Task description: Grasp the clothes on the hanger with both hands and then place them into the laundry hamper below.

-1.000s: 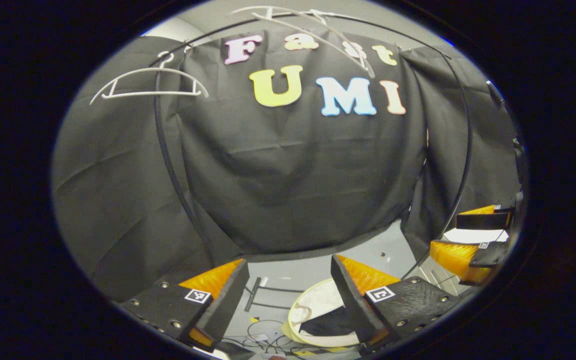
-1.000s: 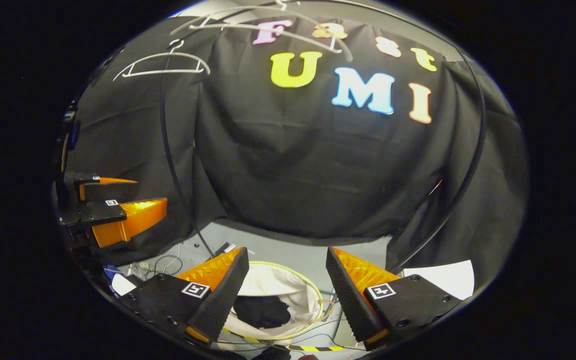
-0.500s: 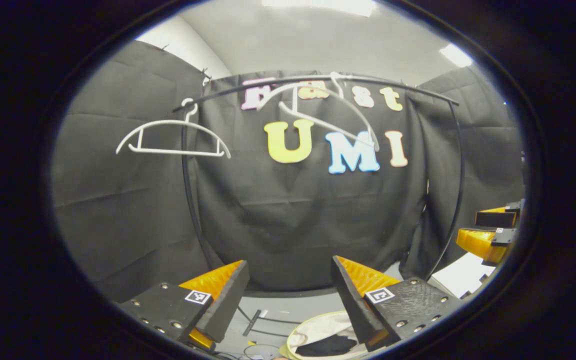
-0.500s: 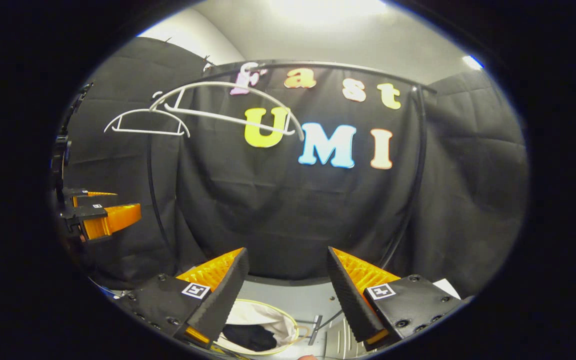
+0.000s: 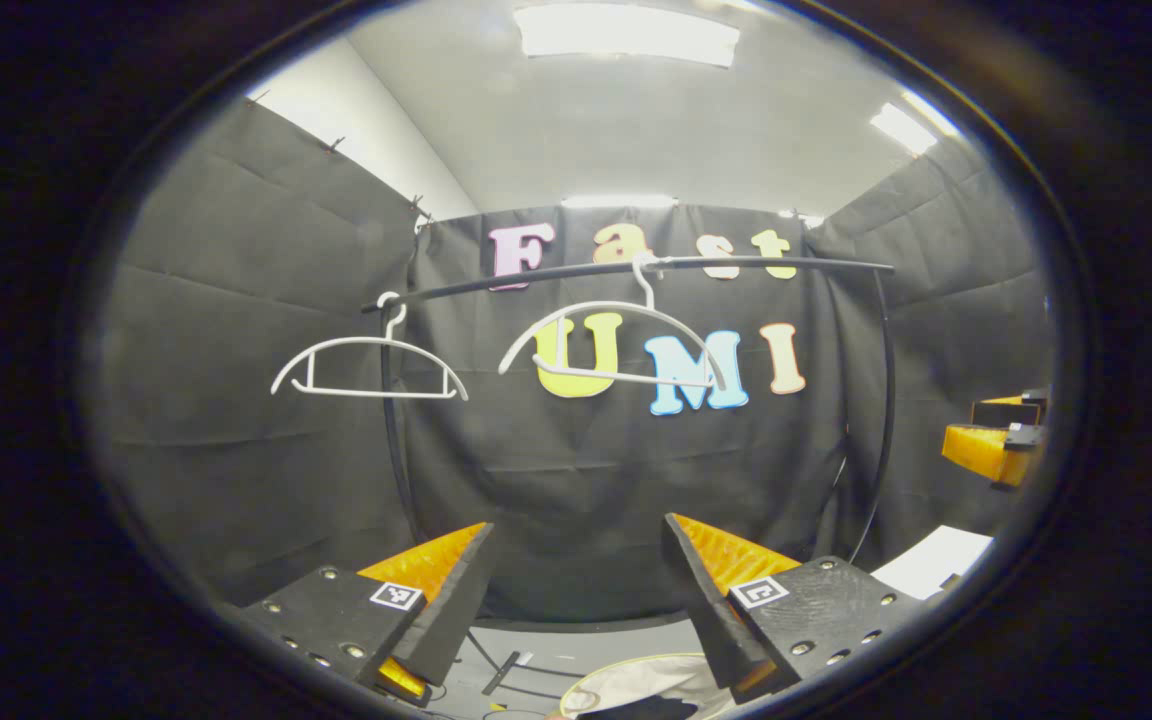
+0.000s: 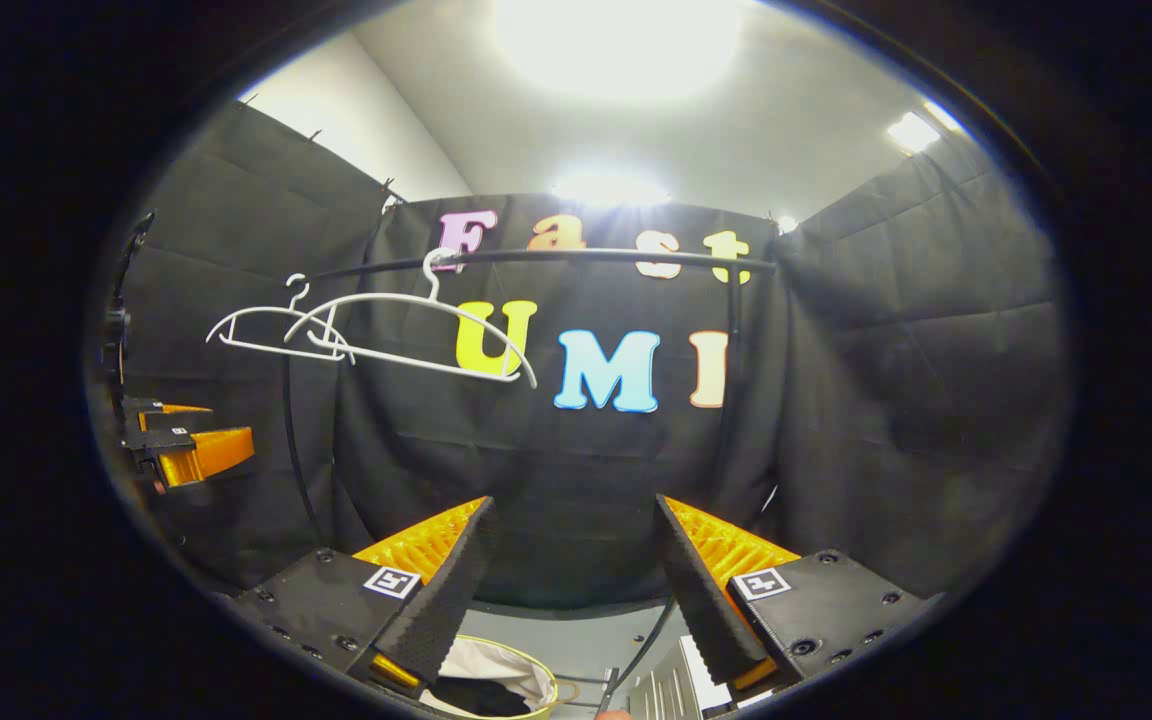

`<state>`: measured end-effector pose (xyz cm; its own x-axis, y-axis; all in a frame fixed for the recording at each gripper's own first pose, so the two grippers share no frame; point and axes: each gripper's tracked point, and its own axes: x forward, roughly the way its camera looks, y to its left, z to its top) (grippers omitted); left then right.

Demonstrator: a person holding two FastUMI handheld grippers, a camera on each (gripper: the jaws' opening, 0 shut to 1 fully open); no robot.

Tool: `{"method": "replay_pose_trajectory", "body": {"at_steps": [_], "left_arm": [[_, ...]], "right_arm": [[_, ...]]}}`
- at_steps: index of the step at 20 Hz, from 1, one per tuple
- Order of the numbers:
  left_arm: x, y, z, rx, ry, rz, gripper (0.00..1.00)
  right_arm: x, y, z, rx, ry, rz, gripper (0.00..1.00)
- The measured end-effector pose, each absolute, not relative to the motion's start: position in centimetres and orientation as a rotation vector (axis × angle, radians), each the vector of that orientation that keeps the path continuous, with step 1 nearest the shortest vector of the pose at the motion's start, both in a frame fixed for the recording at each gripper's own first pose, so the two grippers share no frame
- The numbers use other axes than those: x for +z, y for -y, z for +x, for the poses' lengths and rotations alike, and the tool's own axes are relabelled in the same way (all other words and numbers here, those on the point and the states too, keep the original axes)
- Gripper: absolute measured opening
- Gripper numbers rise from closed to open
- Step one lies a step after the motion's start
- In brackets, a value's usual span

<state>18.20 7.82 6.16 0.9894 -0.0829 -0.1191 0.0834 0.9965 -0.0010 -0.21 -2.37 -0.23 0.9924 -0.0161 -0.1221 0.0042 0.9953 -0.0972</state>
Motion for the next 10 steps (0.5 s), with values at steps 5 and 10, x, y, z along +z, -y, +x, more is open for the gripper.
{"method": "replay_pose_trajectory", "body": {"at_steps": [5, 10], "left_arm": [[9.2, -7.9, 14.2, -0.053, -0.081, 0.013, 0.96], [10.4, -8.1, 12.5, -0.032, -0.051, 0.007, 0.96]], "right_arm": [[0.4, 5.1, -2.0, -0.039, -0.087, -0.089, 0.97], [0.3, 6.2, -3.3, -0.043, -0.084, -0.094, 0.97]]}}
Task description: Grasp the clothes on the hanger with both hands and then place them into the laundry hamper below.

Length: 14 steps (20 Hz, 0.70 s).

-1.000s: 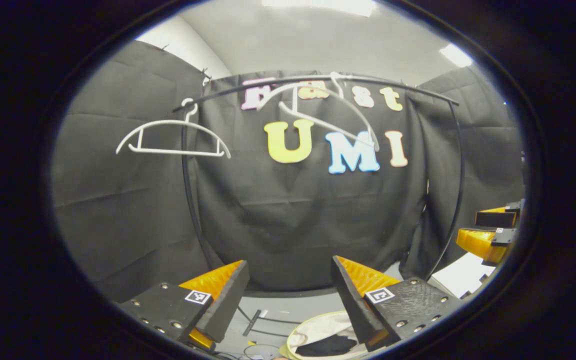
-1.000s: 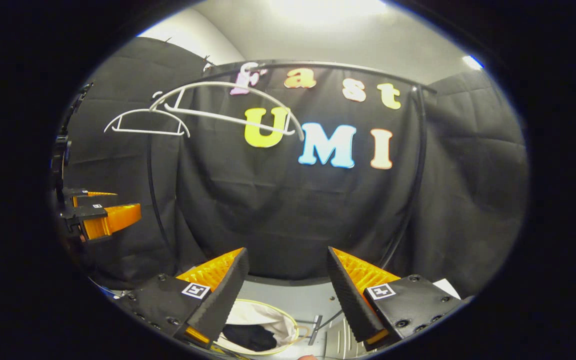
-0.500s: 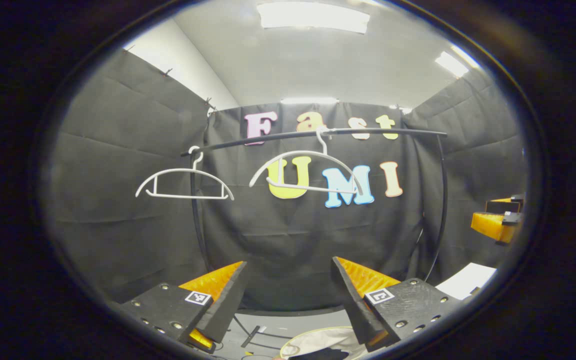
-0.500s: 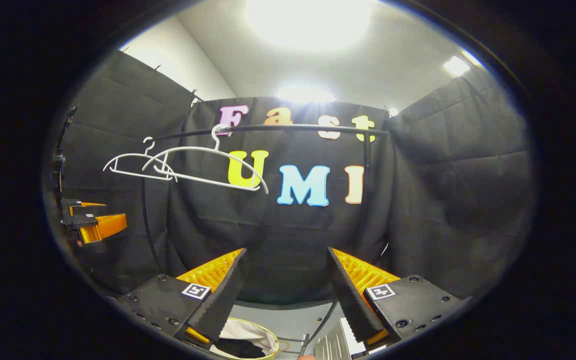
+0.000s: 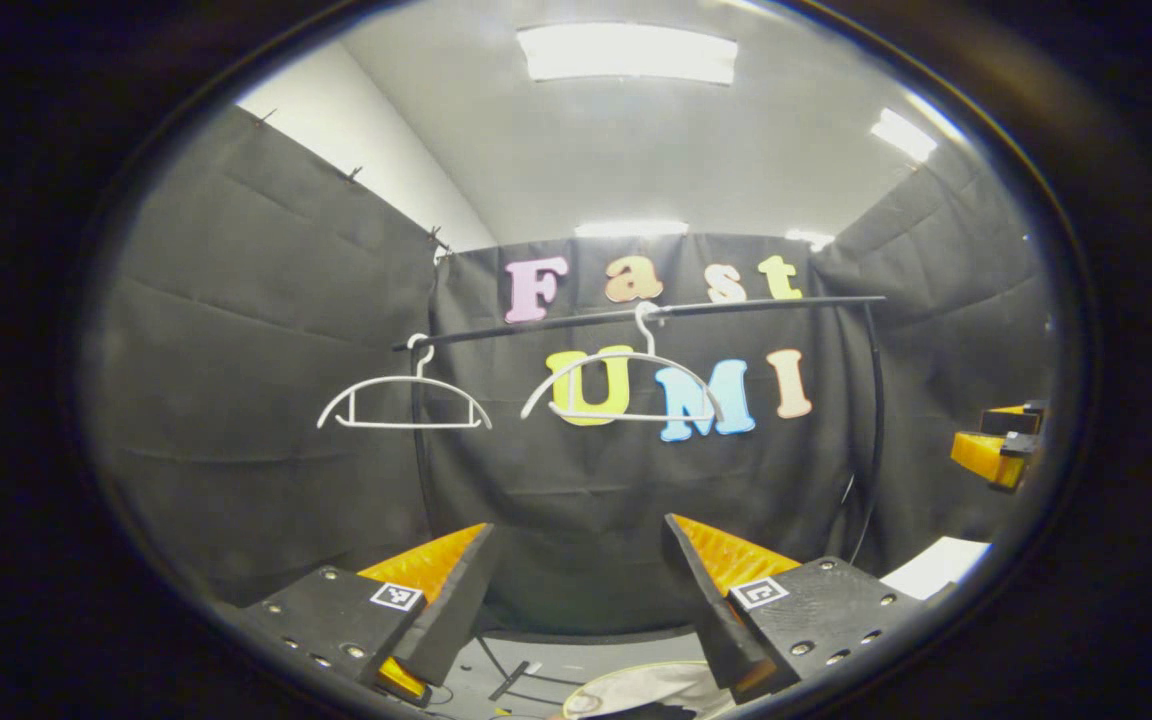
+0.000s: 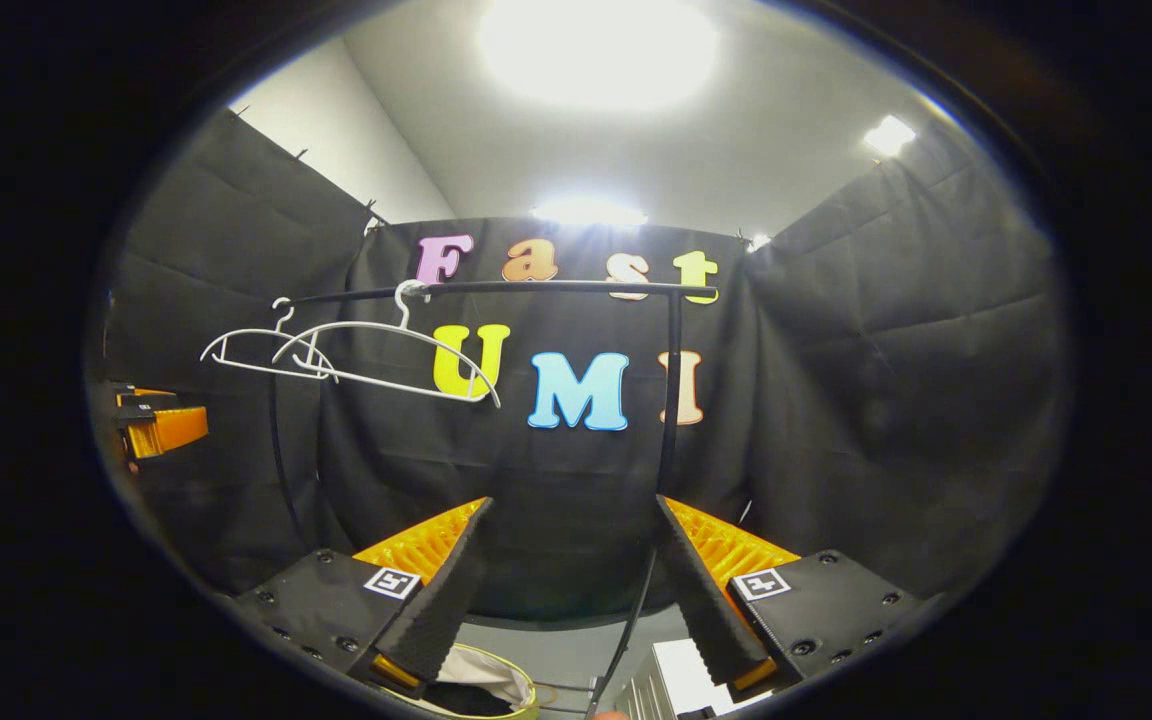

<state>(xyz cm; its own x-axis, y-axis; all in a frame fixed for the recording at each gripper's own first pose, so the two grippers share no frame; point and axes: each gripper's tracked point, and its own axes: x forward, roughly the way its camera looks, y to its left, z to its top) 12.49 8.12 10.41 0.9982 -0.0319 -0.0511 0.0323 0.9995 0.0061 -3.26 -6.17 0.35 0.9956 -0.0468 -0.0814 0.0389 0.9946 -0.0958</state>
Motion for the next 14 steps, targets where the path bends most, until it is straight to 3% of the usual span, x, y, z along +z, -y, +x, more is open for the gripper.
{"method": "replay_pose_trajectory", "body": {"at_steps": [14], "left_arm": [[12.1, -8.1, 11.5, -0.028, -0.004, -0.004, 0.96]], "right_arm": [[0.7, 5.8, -2.9, -0.032, -0.053, -0.122, 0.98]]}}
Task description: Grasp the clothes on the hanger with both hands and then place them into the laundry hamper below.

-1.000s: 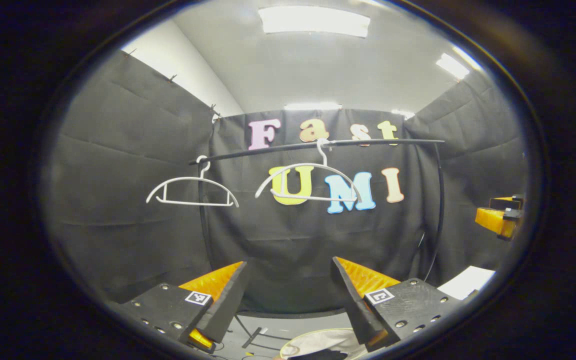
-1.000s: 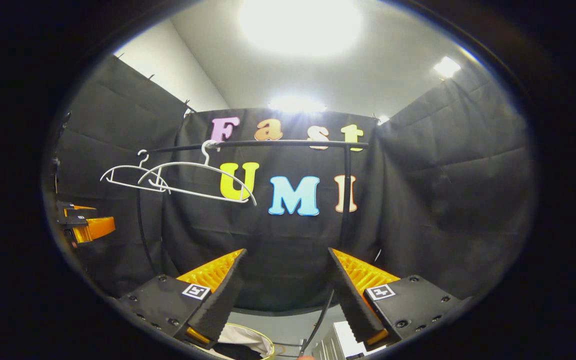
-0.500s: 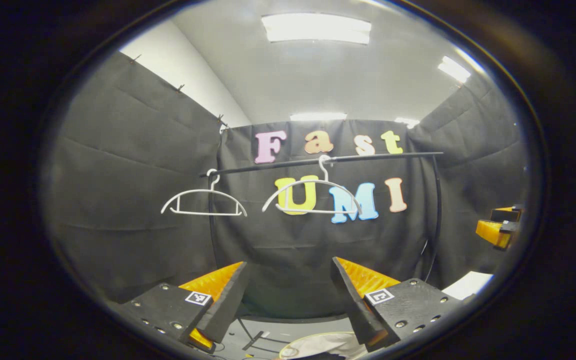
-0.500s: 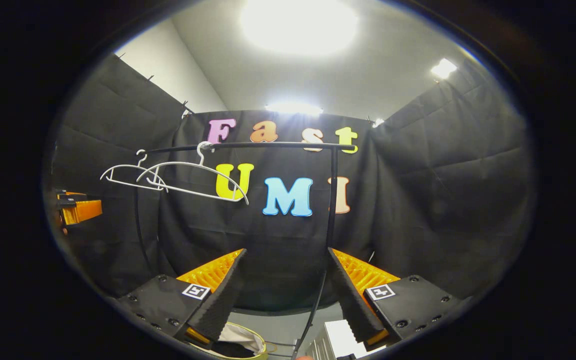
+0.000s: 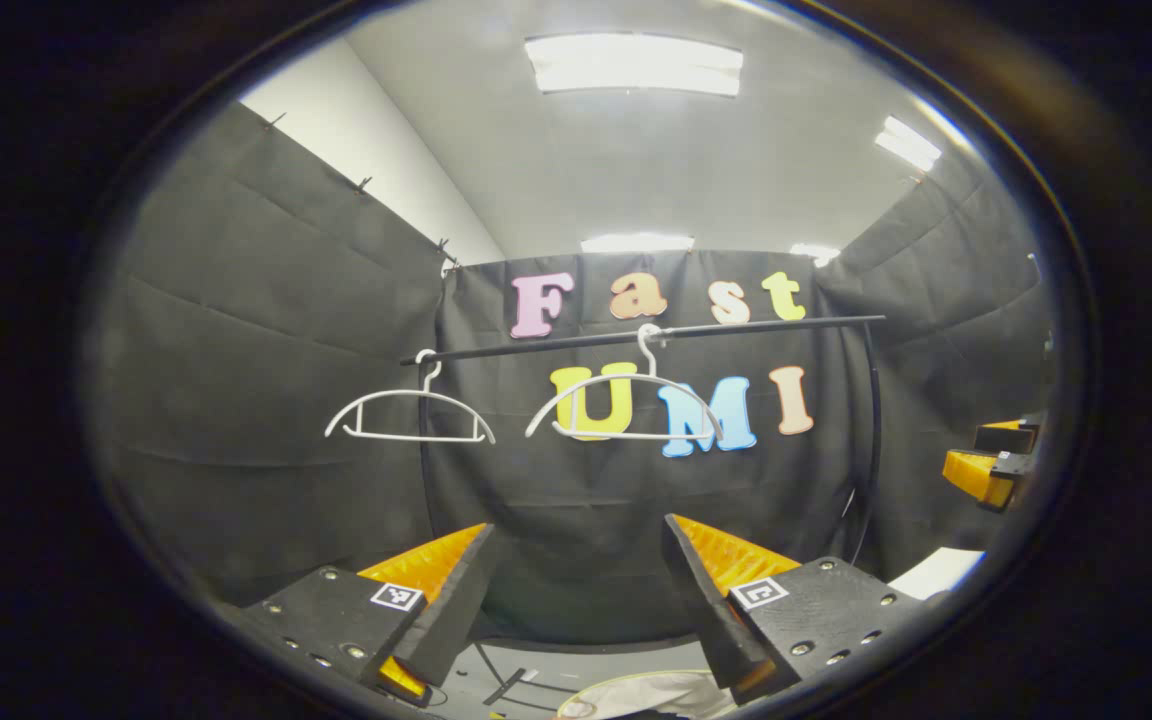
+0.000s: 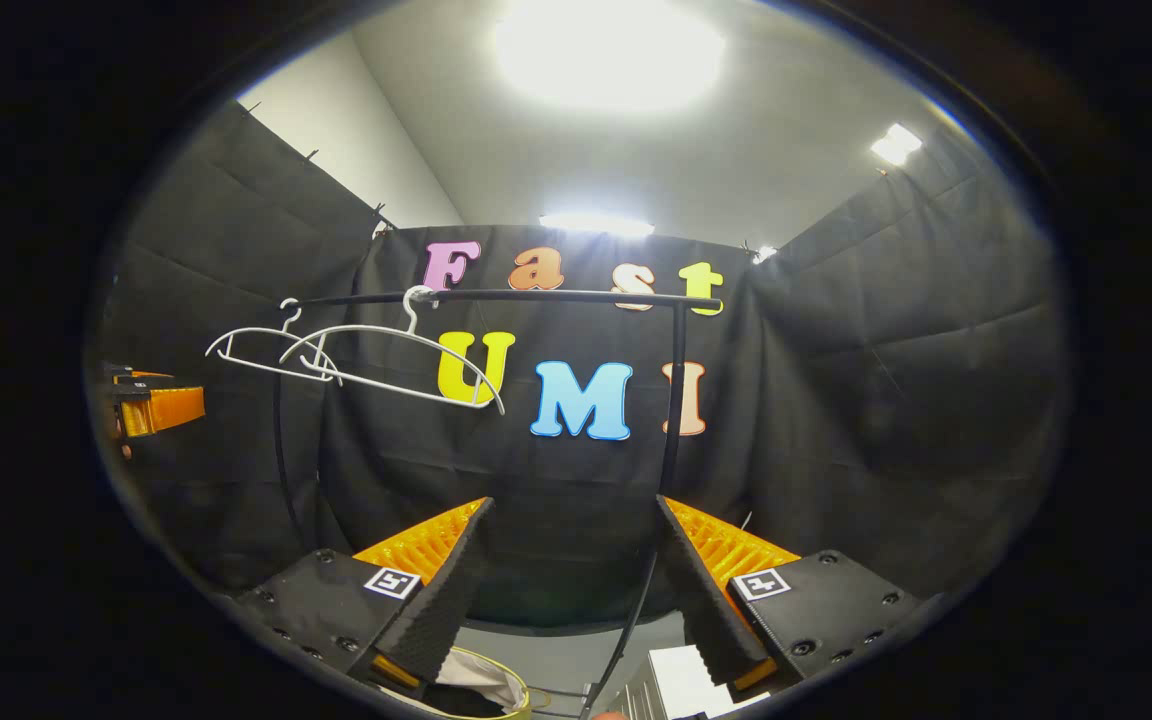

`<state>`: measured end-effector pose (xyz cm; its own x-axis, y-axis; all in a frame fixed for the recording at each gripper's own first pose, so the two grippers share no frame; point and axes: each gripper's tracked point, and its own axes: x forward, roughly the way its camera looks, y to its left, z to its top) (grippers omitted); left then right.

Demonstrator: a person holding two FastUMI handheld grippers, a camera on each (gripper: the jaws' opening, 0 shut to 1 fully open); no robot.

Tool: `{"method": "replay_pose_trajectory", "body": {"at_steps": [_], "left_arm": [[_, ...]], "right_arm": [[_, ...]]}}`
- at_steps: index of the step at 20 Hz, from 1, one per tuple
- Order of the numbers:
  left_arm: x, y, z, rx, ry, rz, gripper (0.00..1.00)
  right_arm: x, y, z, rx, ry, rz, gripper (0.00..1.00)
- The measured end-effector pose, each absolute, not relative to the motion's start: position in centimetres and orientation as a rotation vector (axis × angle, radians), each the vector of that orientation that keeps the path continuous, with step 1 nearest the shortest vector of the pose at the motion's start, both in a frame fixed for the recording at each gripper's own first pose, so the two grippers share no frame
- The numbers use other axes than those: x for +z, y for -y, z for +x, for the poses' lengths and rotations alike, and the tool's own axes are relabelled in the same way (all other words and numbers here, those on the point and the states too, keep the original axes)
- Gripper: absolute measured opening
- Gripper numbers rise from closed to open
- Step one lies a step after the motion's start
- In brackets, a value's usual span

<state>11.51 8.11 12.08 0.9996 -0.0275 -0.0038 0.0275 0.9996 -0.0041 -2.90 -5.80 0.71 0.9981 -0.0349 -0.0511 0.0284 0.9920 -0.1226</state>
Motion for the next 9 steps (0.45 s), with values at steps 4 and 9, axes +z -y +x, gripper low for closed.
{"method": "replay_pose_trajectory", "body": {"at_steps": [4, 9], "left_arm": [[12.55, -8.33, 11.92, -0.027, 0.014, -0.008, 0.96], [12.78, -8.43, 12.28, -0.028, 0.027, -0.024, 0.96]], "right_arm": [[1.26, 5.91, -2.61, -0.043, -0.035, -0.115, 0.97], [1.68, 5.94, -2.06, -0.050, -0.017, -0.121, 0.98]]}}
